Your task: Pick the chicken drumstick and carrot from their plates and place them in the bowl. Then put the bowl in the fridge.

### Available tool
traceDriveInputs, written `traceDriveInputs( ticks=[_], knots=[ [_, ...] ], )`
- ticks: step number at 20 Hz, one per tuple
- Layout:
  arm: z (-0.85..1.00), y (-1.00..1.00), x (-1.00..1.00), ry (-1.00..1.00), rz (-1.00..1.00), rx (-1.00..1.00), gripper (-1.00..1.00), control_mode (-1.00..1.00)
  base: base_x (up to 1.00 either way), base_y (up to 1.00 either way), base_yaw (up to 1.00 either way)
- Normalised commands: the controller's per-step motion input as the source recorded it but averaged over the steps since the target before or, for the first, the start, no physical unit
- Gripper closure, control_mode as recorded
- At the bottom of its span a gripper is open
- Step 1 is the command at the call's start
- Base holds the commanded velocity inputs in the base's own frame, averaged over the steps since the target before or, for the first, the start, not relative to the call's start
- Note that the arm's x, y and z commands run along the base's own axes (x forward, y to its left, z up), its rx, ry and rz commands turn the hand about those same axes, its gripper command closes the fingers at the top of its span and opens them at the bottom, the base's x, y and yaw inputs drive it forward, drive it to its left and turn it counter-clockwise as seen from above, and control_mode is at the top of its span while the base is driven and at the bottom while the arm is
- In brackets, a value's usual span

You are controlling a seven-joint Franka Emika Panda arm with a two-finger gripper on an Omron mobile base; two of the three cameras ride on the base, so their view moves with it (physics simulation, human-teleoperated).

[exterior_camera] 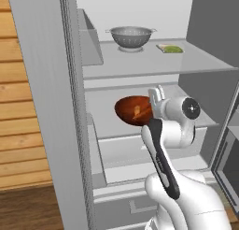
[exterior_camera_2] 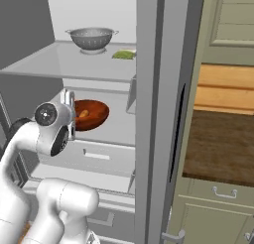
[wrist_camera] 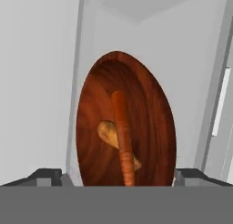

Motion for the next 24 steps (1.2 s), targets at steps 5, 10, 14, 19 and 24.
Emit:
traceDriveInputs(
  ticks=[5,10,14,19,24],
  knots=[
    [0.4,0.0,-0.66,0.09,0.0,-0.1,-1.0,-1.0,0.0,0.0,0.0],
    [0.15,-0.16,-0.93,0.0,0.05,-0.06,-1.0,-1.0,0.0,0.0,0.0],
    [0.04,-0.55,-0.9,-0.21,0.07,0.0,-1.0,-1.0,0.0,0.0,0.0],
    [0.6,-0.05,-0.18,-0.38,0.0,0.0,-1.0,-1.0,0.0,0.0,0.0],
    [0.24,0.0,0.0,-0.53,0.0,0.01,-1.0,-1.0,0.0,0.0,0.0]
  ],
)
